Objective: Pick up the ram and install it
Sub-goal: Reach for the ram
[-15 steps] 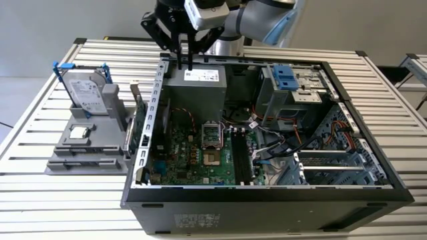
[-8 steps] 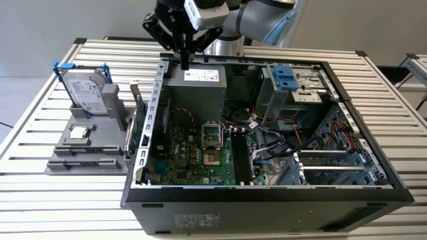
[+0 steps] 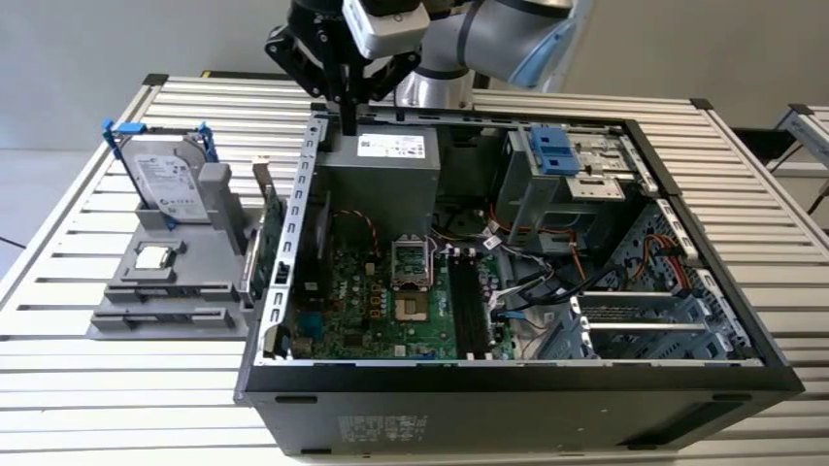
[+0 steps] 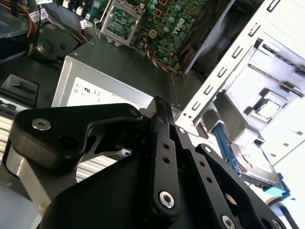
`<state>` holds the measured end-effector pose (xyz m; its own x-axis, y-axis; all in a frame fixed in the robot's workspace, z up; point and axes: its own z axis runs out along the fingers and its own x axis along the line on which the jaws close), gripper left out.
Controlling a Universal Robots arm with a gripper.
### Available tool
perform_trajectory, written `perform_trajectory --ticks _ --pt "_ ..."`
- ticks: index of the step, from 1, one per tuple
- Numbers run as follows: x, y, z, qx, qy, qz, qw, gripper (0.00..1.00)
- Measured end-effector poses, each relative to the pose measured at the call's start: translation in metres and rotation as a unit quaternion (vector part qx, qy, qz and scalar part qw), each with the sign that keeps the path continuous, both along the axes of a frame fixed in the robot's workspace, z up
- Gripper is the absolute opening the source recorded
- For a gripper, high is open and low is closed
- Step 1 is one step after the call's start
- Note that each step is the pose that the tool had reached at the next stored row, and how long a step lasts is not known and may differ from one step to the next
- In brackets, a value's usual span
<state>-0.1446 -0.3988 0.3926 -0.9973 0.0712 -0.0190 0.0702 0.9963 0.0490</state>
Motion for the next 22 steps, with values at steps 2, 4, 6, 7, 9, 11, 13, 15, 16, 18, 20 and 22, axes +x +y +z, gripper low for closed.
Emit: perform_trajectory --ticks 2,4,6,7,9,11,13,15,16,18,20,22 --pt "-0.0033 0.0 0.0 0.0 0.0 0.0 1.0 0.0" --pt "-0.0064 0.0 0.0 0.0 0.0 0.0 1.0 0.0" --pt "-0.0094 0.0 0.0 0.0001 0.0 0.0 1.0 0.0" --pt "-0.0108 0.0 0.0 0.0 0.0 0.0 1.0 0.0" --pt "-0.0135 0.0 0.0 0.0 0.0 0.0 1.0 0.0" --pt "-0.0161 0.0 0.0 0.0 0.0 0.0 1.0 0.0" --pt "-0.0182 0.0 0.0 0.0 0.0 0.0 1.0 0.0" --pt "-0.0201 0.0 0.0 0.0 0.0 0.0 1.0 0.0" --pt "-0.021 0.0 0.0 0.0 0.0 0.0 1.0 0.0" --pt "-0.0227 0.0 0.0 0.0 0.0 0.0 1.0 0.0" --pt "-0.0241 0.0 0.0 0.0 0.0 0.0 1.0 0.0" --pt "-0.0255 0.0 0.0 0.0 0.0 0.0 1.0 0.0"
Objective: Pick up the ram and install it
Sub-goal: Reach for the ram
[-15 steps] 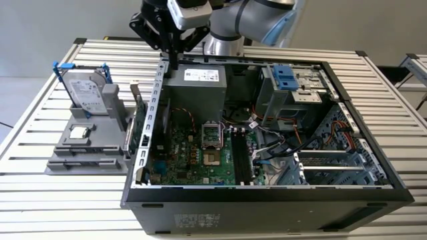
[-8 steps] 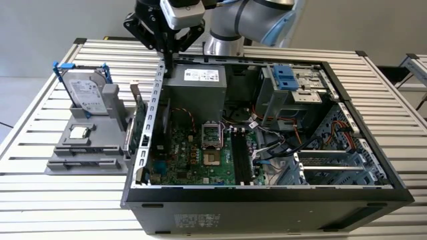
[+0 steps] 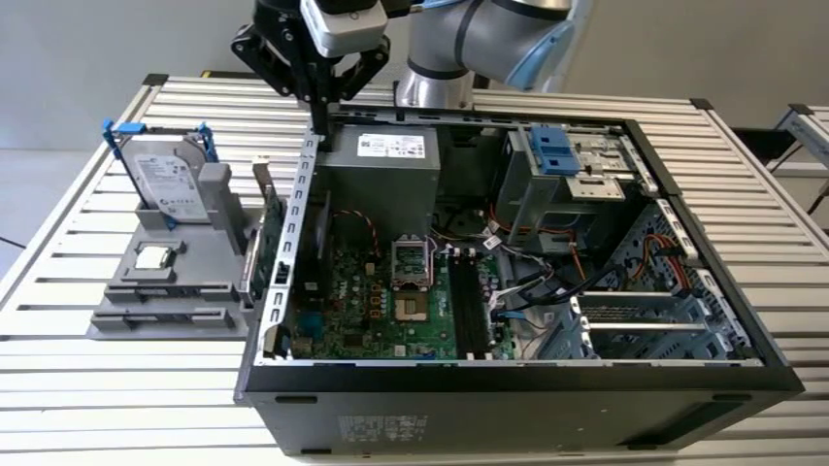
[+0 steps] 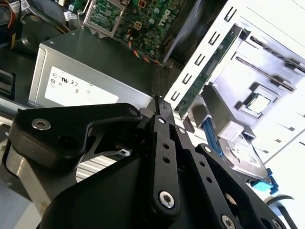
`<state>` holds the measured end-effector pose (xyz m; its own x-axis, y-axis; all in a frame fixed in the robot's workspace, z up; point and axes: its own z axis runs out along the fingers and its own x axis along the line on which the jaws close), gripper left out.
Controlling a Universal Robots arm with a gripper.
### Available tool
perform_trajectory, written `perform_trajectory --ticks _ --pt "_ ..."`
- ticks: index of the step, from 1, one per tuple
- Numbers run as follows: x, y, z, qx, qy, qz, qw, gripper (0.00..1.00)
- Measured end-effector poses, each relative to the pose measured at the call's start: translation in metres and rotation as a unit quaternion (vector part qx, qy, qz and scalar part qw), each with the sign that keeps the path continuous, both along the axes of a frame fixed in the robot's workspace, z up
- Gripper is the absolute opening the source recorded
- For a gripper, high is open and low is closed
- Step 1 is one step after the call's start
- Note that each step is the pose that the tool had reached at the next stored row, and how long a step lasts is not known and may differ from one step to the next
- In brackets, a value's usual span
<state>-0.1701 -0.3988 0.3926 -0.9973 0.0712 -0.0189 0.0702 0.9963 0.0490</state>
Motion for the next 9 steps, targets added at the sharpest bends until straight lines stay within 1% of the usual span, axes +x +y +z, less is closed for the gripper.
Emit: perform_trajectory --ticks 9 --pt "-0.005 0.0 0.0 0.0 0.0003 0.0 1.0 0.0"
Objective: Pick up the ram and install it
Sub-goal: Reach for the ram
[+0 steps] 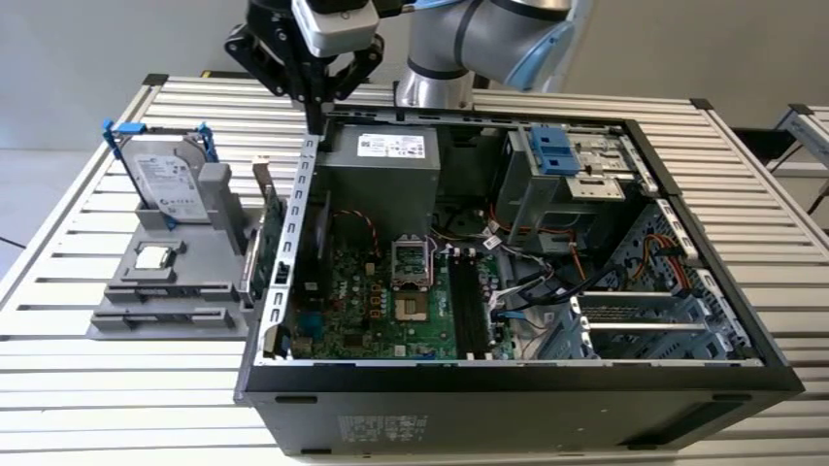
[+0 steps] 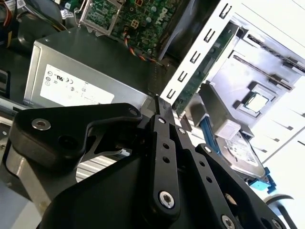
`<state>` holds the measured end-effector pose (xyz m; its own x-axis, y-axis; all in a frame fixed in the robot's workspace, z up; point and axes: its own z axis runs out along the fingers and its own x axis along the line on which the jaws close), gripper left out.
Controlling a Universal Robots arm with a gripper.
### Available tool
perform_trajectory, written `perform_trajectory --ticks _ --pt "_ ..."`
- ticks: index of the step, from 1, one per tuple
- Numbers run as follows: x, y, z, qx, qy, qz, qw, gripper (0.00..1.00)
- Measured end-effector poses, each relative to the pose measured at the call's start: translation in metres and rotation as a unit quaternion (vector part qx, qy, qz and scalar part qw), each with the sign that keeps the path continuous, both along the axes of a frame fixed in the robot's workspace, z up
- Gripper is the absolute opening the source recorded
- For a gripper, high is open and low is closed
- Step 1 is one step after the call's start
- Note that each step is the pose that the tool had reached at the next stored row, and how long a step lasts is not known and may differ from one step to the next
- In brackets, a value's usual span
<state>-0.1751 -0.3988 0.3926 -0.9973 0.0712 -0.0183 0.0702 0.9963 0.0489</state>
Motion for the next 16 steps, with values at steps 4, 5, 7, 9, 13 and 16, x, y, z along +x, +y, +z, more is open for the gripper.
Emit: perform_trajectory --ticks 4,5,7,9,13,16 --pt "-0.0023 0.0 0.0 0.0 0.0001 0.0 1.0 0.0" --pt "-0.0029 0.0 0.0 0.0 0.0002 0.0 1.0 0.0" --pt "-0.004 0.0 0.0 0.0 0.0003 0.0 1.0 0.0" --pt "-0.005 0.0 0.0 0.0 0.0003 0.0 1.0 0.0" --pt "-0.0069 0.0001 -0.0001 0.0 0.0005 0.0 1.0 0.0" --pt "-0.0081 0.0 -0.0001 0.0 0.0006 0.0 1.0 0.0"
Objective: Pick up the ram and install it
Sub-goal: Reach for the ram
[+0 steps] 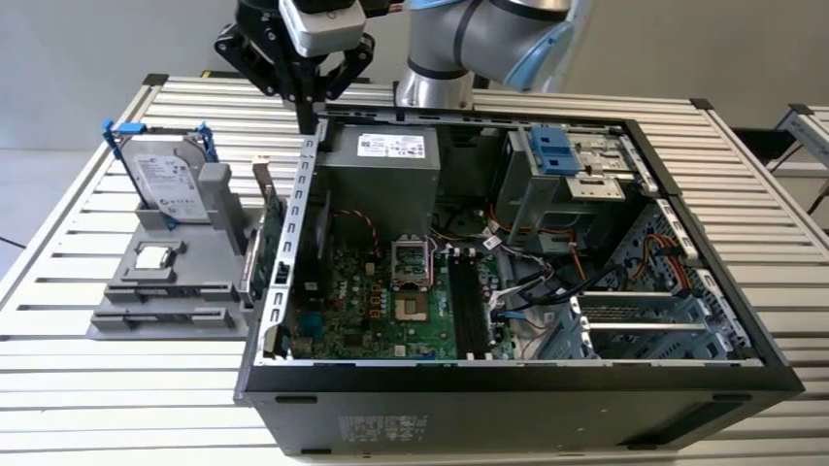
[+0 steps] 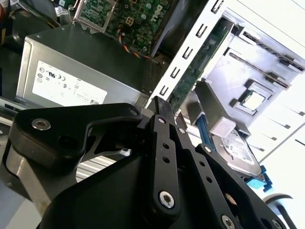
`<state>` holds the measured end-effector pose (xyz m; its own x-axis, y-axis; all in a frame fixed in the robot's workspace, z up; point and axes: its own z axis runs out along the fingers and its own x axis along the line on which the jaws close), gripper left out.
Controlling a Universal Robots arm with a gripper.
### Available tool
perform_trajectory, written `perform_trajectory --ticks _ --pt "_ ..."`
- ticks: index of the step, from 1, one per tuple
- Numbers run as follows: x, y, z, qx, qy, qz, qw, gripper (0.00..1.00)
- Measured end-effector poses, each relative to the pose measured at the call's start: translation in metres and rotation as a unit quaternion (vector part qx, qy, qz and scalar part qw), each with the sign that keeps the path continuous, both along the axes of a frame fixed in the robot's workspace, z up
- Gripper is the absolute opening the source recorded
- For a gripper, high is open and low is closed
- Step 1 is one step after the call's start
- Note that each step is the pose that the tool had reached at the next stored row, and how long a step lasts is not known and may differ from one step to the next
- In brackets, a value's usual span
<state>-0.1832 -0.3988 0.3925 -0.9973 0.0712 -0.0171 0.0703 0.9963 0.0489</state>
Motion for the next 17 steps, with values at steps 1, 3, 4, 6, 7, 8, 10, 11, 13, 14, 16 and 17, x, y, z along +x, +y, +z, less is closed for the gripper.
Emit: perform_trajectory --ticks 1,3,4,6,7,8,10,11,13,14,16,17 --pt "-0.0004 0.0 0.0 0.0 0.0 0.0 1.0 0.0" --pt "-0.0011 0.0 0.0 0.0 0.0001 0.0 1.0 0.0" --pt "-0.0015 0.0 0.0 0.0 0.0001 0.0 1.0 0.0" --pt "-0.0025 0.0 -0.0001 0.0 0.0001 0.0 1.0 0.0" --pt "-0.0033 0.0 0.0 0.0 0.0002 0.0 1.0 0.0" --pt "-0.0043 0.0 0.0 0.0 0.0002 0.0 1.0 0.0" --pt "-0.0069 0.0 -0.0001 0.0 0.0002 0.0 1.0 0.0" --pt "-0.0084 0.0 0.0 0.0 0.0003 0.0 1.0 0.0" --pt "-0.0112 0.0 0.0 0.0 0.0004 0.0 1.0 0.0" --pt "-0.0126 0.0 -0.0001 0.0 0.0004 0.0 1.0 0.0" --pt "-0.0153 0.0 0.0 0.0 0.0005 0.0 1.0 0.0" --pt "-0.0165 0.0 0.0 0.0 0.0006 0.0 1.0 0.0"
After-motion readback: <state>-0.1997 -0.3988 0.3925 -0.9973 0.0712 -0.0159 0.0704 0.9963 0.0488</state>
